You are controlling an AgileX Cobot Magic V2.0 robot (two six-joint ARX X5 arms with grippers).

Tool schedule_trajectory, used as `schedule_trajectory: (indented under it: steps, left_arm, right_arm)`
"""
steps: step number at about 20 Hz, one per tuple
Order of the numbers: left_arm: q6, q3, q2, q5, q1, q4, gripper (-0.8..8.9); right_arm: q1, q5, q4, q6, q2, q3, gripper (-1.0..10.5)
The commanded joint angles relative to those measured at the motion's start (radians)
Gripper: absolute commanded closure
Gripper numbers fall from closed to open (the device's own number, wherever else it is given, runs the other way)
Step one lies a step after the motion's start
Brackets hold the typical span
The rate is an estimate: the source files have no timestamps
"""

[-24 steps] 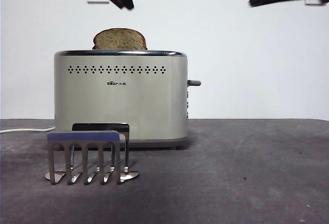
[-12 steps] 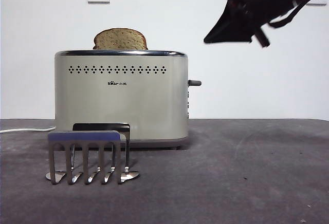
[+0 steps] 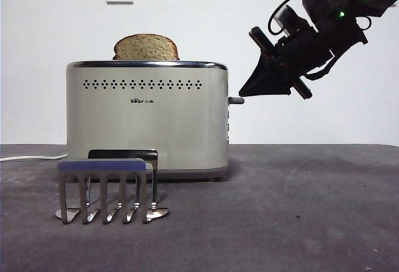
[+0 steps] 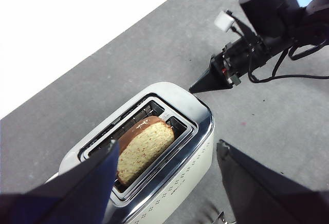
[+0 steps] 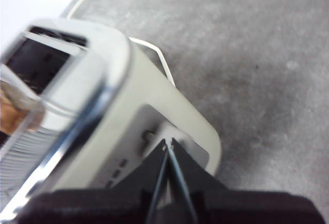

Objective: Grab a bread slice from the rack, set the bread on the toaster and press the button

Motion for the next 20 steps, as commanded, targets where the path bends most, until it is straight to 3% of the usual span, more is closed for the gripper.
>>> schedule_trajectory:
  steps: [1, 14, 20]
  left_arm:
    - [-0.010, -0.005, 0.000, 0.001, 0.000, 0.002, 4.92]
    - [-0.011, -0.005, 0.000, 0.000, 0.000, -0.023, 4.95]
    - [-0.010, -0.005, 0.000, -0.001, 0.000, -0.024, 4.95]
  right_arm:
    - [0.008, 0.004, 0.017, 0.001, 0.010, 0.005, 9.6]
    - [0.028, 0.029, -0.002, -0.006, 0.098, 0.005, 9.6]
    - [0.029, 0.082, -0.087, -0.063, 0.135, 0.005, 9.6]
